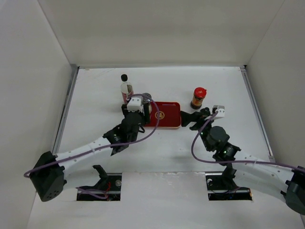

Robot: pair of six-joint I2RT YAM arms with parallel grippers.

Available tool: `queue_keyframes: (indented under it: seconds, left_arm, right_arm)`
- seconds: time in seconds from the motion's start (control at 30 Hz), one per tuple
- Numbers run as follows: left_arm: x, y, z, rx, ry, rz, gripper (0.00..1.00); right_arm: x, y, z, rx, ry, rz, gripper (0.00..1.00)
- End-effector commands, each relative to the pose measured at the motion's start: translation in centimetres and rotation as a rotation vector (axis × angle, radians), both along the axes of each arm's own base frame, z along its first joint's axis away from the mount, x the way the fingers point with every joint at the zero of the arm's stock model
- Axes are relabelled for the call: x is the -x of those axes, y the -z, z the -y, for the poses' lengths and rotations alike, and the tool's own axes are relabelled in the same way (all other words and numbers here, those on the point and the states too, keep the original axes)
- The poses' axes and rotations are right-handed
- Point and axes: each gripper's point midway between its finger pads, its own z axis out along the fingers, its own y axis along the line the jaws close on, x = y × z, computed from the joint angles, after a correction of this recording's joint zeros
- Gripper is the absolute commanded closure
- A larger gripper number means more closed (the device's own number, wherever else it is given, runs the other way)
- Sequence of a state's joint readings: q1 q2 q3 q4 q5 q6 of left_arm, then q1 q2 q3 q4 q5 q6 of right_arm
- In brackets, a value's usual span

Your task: Organize the condiment bottles

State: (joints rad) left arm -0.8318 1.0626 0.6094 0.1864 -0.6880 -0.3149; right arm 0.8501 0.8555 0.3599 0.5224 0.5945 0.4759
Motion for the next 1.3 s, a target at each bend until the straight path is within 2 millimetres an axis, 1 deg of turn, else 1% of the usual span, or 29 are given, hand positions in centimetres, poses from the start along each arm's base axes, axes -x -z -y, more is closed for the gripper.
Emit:
queue_keyframes:
  seconds: [0.0, 0.07, 0.1, 0.13, 0.17, 0.2, 0.27, 0.3, 0.33, 0.4, 0.5, 0.57, 0.6, 0.7, 0.8, 0.97, 1.03, 1.13, 1.23, 1.27]
  left_arm:
    - [-0.7, -4.0, 3.9, 0.09, 0.031, 0.081, 0.67]
    - [-1.3, -4.4, 5.8, 0.104, 0.057, 0.095, 0.67]
    - [-1.8, -4.8, 7.3, 0.114, 0.082, 0.104, 0.67]
    - [-2.2, -4.9, 8.0, 0.116, 0.093, 0.108, 0.67]
    - [-2.7, -5.1, 9.4, 0.122, 0.118, 0.115, 0.67]
    - [-3.2, -5.2, 9.9, 0.126, 0.123, 0.12, 0.67]
    - [-4.3, -5.1, 11.5, 0.128, 0.143, 0.13, 0.67]
    - [-4.8, -4.9, 12.2, 0.125, 0.148, 0.132, 0.67]
    - [-5.4, -4.7, 12.9, 0.119, 0.15, 0.134, 0.67]
    - [-6.4, -4.1, 13.9, 0.103, 0.15, 0.131, 0.67]
    - [-8.3, -2.6, 14.8, 0.08, 0.135, 0.12, 0.67]
    - [-9.6, -1.4, 14.7, 0.062, 0.113, 0.112, 0.67]
    - [-10.1, -1.1, 14.7, 0.064, 0.108, 0.111, 0.67]
    - [-11.2, -0.4, 14.9, 0.064, 0.096, 0.112, 0.67]
    - [-11.9, -0.1, 15.0, 0.067, 0.091, 0.114, 0.67]
    - [-12.6, 0.3, 14.9, 0.061, 0.077, 0.11, 0.66]
    - [-12.6, 0.8, 14.8, 0.054, 0.07, 0.105, 0.62]
    - [-12.6, 1.8, 14.4, 0.036, 0.052, 0.092, 0.57]
    - [-12.8, 2.6, 13.9, 0.019, 0.029, 0.082, 0.51]
    - [-12.8, 2.8, 13.8, 0.016, 0.021, 0.081, 0.5]
  right_arm:
    - [0.1, -1.9, 1.3, -0.057, 0.038, 0.045, 0.02]
    - [0.3, -2.3, 2.1, -0.069, 0.064, 0.052, 0.03]
    - [0.4, -2.5, 2.5, -0.076, 0.079, 0.053, 0.04]
    - [0.5, -2.8, 2.9, -0.086, 0.09, 0.057, 0.09]
    - [0.6, -3.0, 3.4, -0.093, 0.103, 0.062, 0.15]
    - [0.7, -3.1, 3.9, -0.099, 0.122, 0.065, 0.24]
    - [0.9, -3.4, 5.0, -0.107, 0.161, 0.067, 0.51]
    - [1.0, -3.5, 5.6, -0.11, 0.183, 0.065, 0.6]
    - [1.1, -3.6, 6.1, -0.112, 0.202, 0.062, 0.65]
    - [1.2, -3.6, 6.7, -0.115, 0.221, 0.062, 0.67]
    - [1.4, -3.6, 6.8, -0.128, 0.22, 0.065, 0.63]
    - [1.4, -3.4, 6.7, -0.124, 0.217, 0.063, 0.59]
    - [1.3, -3.4, 6.7, -0.123, 0.214, 0.063, 0.58]
    - [1.3, -3.3, 6.1, -0.123, 0.19, 0.064, 0.55]
    - [1.2, -3.1, 5.6, -0.118, 0.172, 0.064, 0.55]
    - [1.0, -2.7, 5.0, -0.108, 0.153, 0.056, 0.52]
    - [1.0, -2.6, 5.1, -0.106, 0.156, 0.056, 0.47]
    - [0.9, -2.7, 5.4, -0.111, 0.164, 0.059, 0.31]
    - [0.9, -2.7, 5.4, -0.111, 0.164, 0.059, 0.2]
    - [1.0, -2.7, 5.4, -0.11, 0.164, 0.058, 0.17]
